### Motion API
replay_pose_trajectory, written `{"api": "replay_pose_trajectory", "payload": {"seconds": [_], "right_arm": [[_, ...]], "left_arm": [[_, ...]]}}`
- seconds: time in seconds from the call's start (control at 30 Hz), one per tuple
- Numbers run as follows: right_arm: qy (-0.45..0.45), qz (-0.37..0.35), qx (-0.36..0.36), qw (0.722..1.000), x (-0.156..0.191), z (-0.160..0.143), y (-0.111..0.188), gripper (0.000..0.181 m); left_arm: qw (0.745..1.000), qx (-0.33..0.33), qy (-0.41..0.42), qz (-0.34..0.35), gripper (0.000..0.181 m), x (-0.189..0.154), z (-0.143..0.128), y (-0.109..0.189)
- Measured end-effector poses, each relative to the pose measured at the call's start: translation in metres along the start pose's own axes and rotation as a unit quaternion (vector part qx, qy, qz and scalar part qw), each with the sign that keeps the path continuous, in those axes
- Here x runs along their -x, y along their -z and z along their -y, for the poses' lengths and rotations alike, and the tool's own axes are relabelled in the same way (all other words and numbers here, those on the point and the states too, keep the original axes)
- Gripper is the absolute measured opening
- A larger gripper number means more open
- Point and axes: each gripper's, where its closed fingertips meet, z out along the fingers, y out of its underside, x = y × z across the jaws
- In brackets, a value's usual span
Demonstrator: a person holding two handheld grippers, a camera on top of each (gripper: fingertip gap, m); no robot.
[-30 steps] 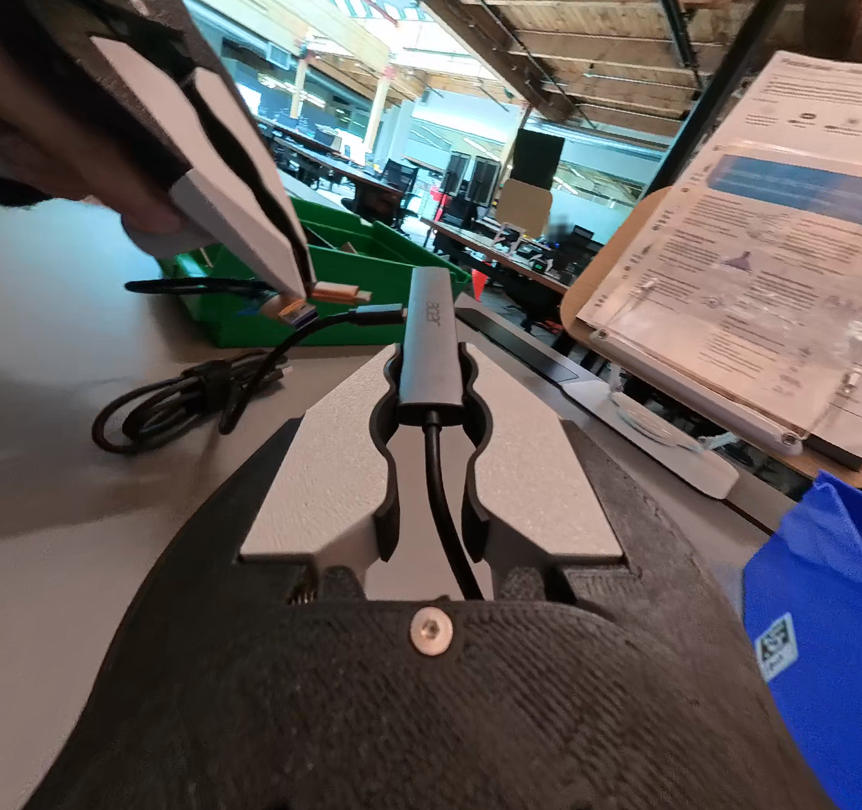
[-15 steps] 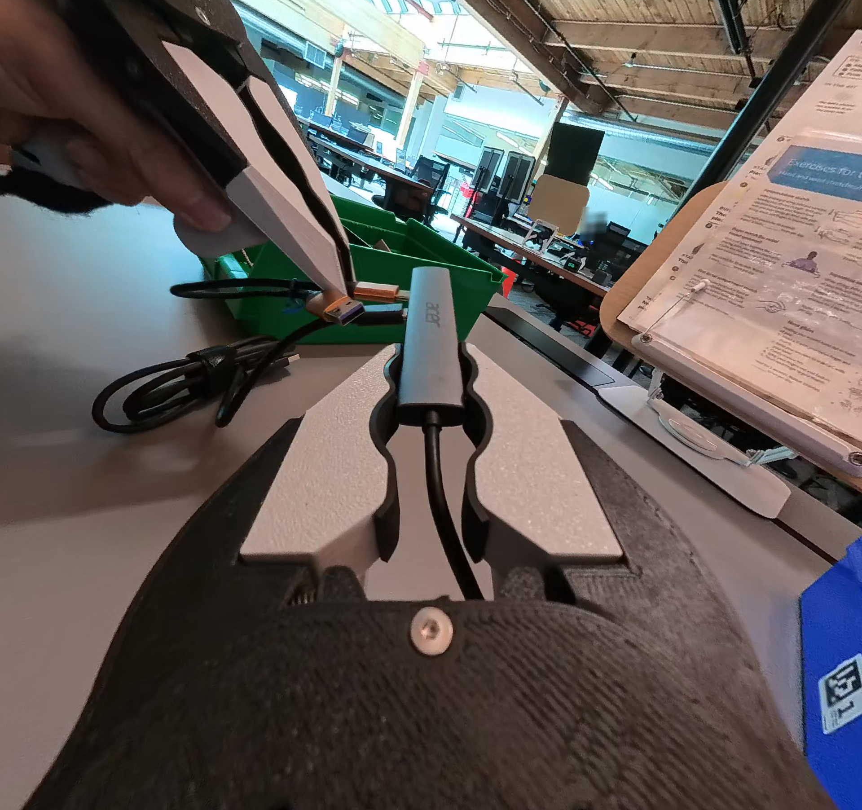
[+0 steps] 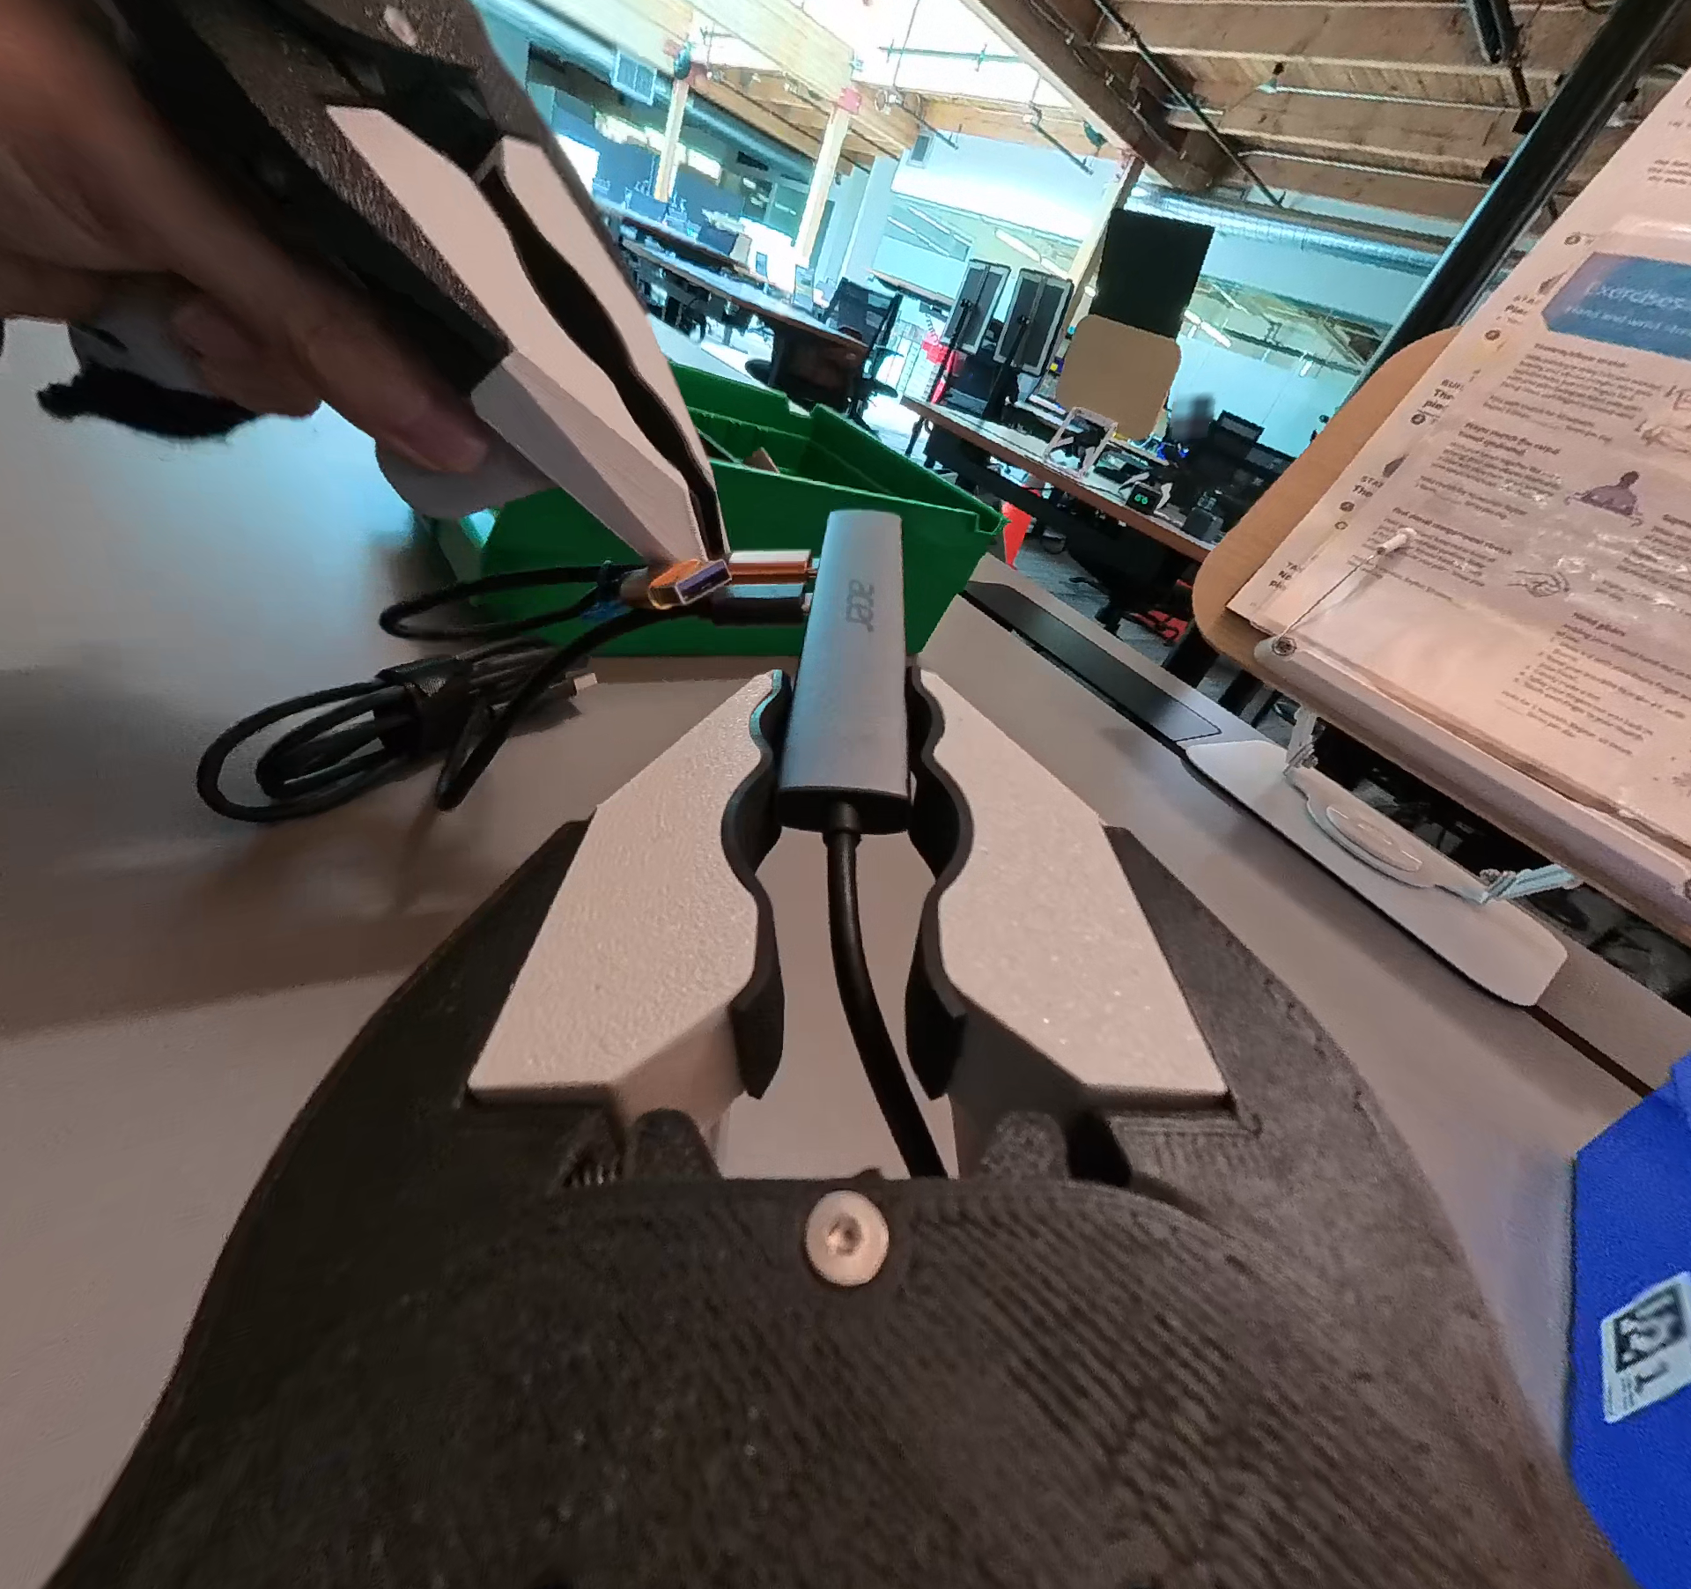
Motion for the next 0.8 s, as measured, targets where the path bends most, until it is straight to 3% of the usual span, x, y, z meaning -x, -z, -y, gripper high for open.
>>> {"api": "replay_pose_trajectory", "payload": {"seconds": [0.2, 0.43, 0.5, 0.63, 0.8], "right_arm": [[0.037, -0.004, 0.007, 0.999, 0.003, 0.000, 0.000, 0.024], [0.004, -0.026, -0.010, 1.000, -0.012, 0.002, 0.005, 0.022], [0.025, -0.051, -0.007, 0.998, -0.018, 0.002, 0.006, 0.022], [0.069, -0.097, 0.019, 0.993, -0.031, -0.006, 0.008, 0.022], [0.005, -0.067, -0.001, 0.998, -0.028, -0.005, 0.007, 0.022]], "left_arm": [[1.000, 0.003, -0.003, 0.004, 0.004, 0.000, -0.001, -0.002], [0.998, -0.058, 0.006, -0.016, 0.007, -0.003, 0.013, -0.002], [0.997, -0.081, -0.002, -0.005, 0.024, 0.001, 0.021, 0.009], [0.990, -0.114, 0.021, 0.087, 0.037, 0.053, 0.022, 0.060], [0.980, -0.064, 0.089, 0.165, 0.036, 0.120, -0.033, 0.103]]}}
